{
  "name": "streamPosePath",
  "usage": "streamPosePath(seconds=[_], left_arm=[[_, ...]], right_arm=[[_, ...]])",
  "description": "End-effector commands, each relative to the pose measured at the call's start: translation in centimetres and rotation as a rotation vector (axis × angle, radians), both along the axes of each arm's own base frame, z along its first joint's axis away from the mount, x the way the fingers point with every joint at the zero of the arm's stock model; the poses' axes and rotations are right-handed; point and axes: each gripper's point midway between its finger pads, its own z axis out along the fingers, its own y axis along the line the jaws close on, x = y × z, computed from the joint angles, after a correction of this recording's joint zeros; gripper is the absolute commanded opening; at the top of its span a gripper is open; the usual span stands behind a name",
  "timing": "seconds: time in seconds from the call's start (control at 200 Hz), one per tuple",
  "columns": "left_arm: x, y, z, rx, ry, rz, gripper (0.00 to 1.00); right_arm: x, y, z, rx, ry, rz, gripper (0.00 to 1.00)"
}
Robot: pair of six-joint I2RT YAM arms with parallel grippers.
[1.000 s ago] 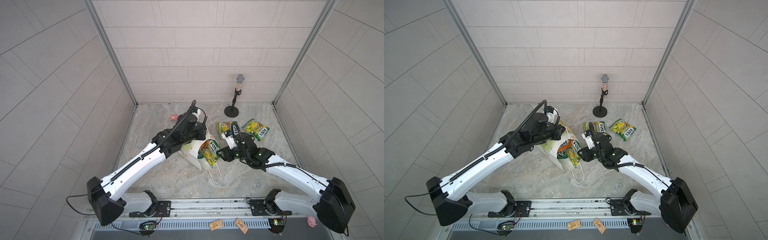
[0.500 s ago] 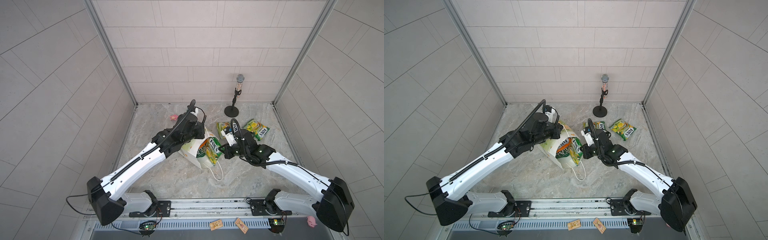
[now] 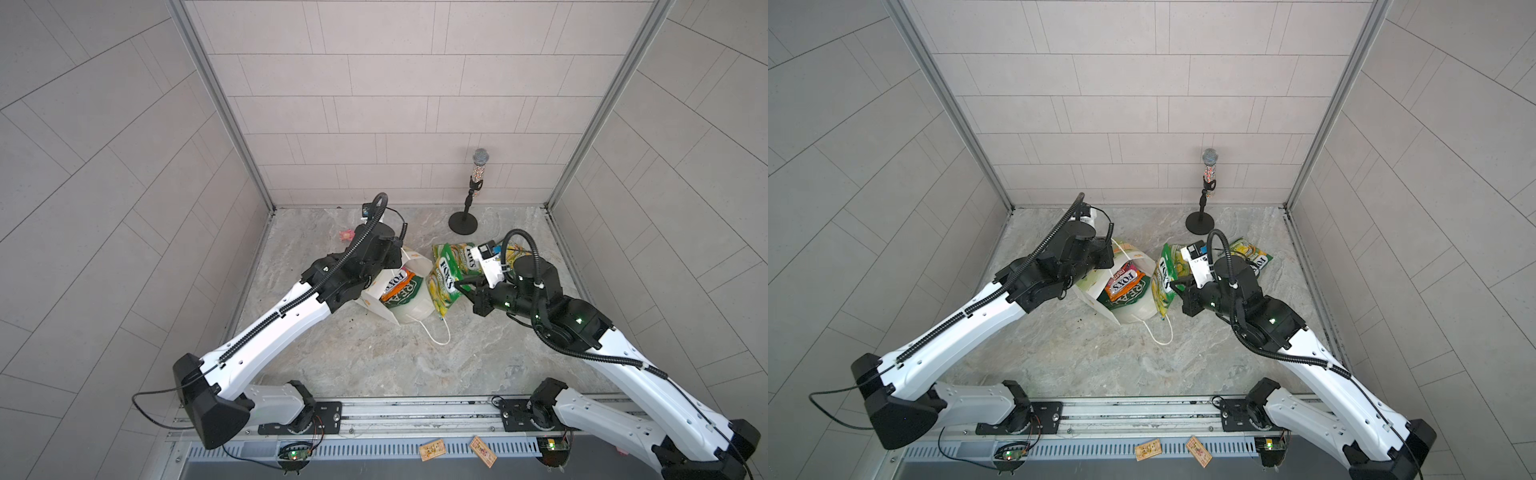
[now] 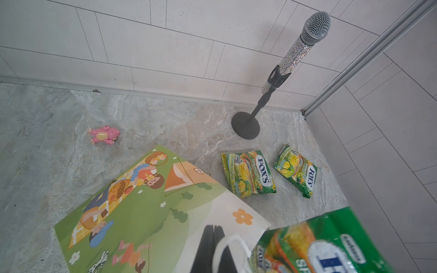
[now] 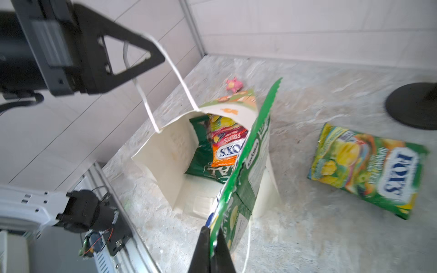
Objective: Take the snacks out of the paper bag
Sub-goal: Pick up the snack from the paper bag, then place the snack at the center of the table.
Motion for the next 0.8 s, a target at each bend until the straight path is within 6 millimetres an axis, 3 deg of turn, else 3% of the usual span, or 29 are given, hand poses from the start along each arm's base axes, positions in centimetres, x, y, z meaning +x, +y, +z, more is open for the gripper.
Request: streamPosePath(seconds=[0.0, 0.13, 0.27, 0.365, 0.485, 0.63, 0.795], left_arm=[[-0.5, 1.6, 1.8, 0.015, -0.052, 0.026, 0.0], [-0.9, 1.6, 2.1, 0.015, -0.06, 0.0, 0.0], [-1.4, 1.1, 2.8, -0.009, -0.07, -0.045, 0.0], [-1.7, 0.5, 2.9, -0.03, -0.069, -0.078, 0.0], [-2.4, -0.5, 2.5, -0.052, -0.056, -0.15, 0.0], [-3.4, -1.5, 1.6, -0.06, -0.038, -0.231, 0.0], [-4.1, -1.6, 0.8, -0.064, -0.015, -0.259, 0.0]], right_arm=[[1.3, -4.4, 2.7, -0.038, -0.091, -0.239, 0.0], [2.1, -8.9, 2.5, -0.08, -0.092, -0.458, 0.0], [3.5, -10.0, -1.3, -0.079, 0.048, -0.473, 0.0], [4.5, -9.1, -4.6, -0.032, 0.152, -0.407, 0.0], [5.2, -6.4, -7.9, 0.036, 0.223, -0.292, 0.0], [5.3, -2.3, -9.2, 0.162, 0.292, -0.137, 0.0], [5.6, -2.2, -10.4, 0.154, 0.267, -0.15, 0.0]])
